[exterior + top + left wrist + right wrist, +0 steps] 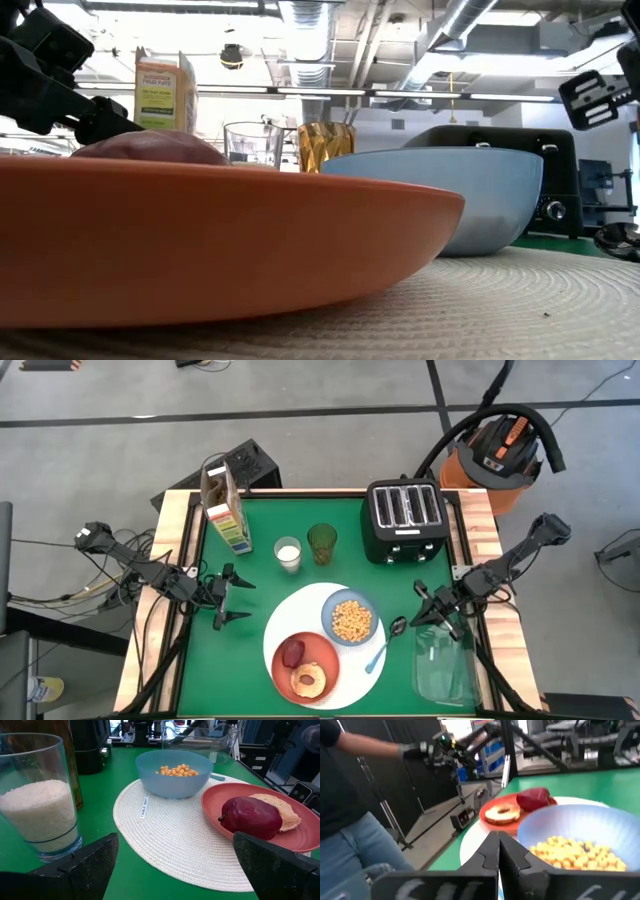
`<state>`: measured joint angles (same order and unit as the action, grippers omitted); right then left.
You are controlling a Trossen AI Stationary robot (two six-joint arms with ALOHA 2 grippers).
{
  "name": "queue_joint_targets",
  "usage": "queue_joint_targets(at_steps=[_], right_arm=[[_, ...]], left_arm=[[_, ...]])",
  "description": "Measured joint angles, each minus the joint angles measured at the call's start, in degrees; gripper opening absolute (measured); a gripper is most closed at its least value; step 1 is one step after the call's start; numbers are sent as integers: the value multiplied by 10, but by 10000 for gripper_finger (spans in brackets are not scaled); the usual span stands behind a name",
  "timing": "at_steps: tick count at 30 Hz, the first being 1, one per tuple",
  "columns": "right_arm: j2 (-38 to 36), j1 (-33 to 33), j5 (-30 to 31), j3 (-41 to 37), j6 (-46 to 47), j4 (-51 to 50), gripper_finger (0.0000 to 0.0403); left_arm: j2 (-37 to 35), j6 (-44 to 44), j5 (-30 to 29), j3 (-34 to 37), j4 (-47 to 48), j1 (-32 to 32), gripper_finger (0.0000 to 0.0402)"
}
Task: Arrange a breakfast setting
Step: Return to Home Position
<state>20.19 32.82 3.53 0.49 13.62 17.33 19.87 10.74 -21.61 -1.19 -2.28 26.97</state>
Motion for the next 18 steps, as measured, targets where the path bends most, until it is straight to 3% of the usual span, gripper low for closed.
queue_joint_targets(at_steps=[9,18], right_arm=[[-1,0,24,0,54,-142,18],[3,1,24,-1,58,-140,31]], left_arm=[[0,0,0,0,0,0,378],[0,0,0,0,0,0,378]])
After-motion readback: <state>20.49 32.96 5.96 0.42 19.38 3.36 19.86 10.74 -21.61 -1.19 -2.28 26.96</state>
